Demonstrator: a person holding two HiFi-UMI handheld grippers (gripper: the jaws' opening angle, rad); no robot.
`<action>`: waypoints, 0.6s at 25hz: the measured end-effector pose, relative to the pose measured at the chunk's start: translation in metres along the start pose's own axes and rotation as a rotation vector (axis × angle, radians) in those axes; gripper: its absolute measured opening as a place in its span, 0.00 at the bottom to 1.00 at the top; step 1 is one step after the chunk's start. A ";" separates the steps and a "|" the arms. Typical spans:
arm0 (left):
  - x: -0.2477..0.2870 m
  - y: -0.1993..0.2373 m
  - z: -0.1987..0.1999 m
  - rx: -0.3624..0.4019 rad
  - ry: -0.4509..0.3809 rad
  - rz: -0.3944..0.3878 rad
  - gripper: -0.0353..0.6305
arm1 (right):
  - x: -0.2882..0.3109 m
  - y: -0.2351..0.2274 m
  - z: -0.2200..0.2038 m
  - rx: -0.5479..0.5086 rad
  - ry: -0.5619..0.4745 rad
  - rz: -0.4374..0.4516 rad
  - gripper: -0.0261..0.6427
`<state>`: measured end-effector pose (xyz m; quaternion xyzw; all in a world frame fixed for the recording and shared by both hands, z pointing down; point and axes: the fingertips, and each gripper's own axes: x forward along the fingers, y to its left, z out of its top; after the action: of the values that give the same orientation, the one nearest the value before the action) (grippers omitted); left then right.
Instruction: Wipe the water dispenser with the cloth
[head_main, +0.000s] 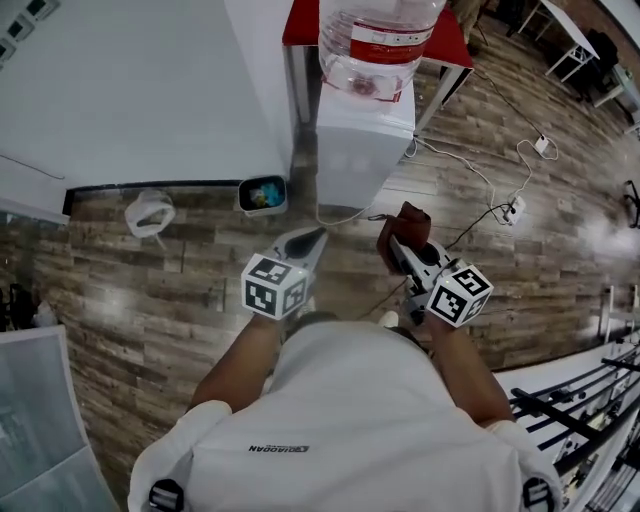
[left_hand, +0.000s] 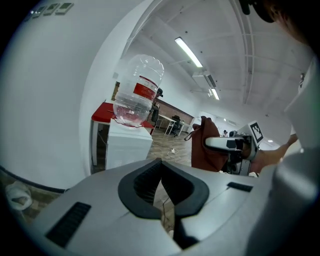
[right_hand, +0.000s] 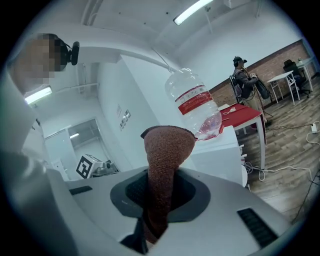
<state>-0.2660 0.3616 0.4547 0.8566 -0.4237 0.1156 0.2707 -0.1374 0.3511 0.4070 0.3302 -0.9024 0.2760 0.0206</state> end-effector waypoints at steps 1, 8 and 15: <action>0.003 -0.007 -0.003 0.010 0.010 0.002 0.04 | -0.004 -0.003 -0.002 0.005 0.000 0.003 0.12; 0.015 -0.035 -0.015 0.062 0.085 0.006 0.04 | -0.023 -0.011 -0.009 -0.025 -0.017 -0.009 0.12; 0.023 -0.046 -0.007 0.108 0.086 -0.025 0.04 | -0.025 -0.014 -0.012 -0.081 0.002 -0.025 0.12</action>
<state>-0.2151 0.3730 0.4530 0.8694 -0.3942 0.1716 0.2435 -0.1116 0.3633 0.4186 0.3401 -0.9087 0.2391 0.0384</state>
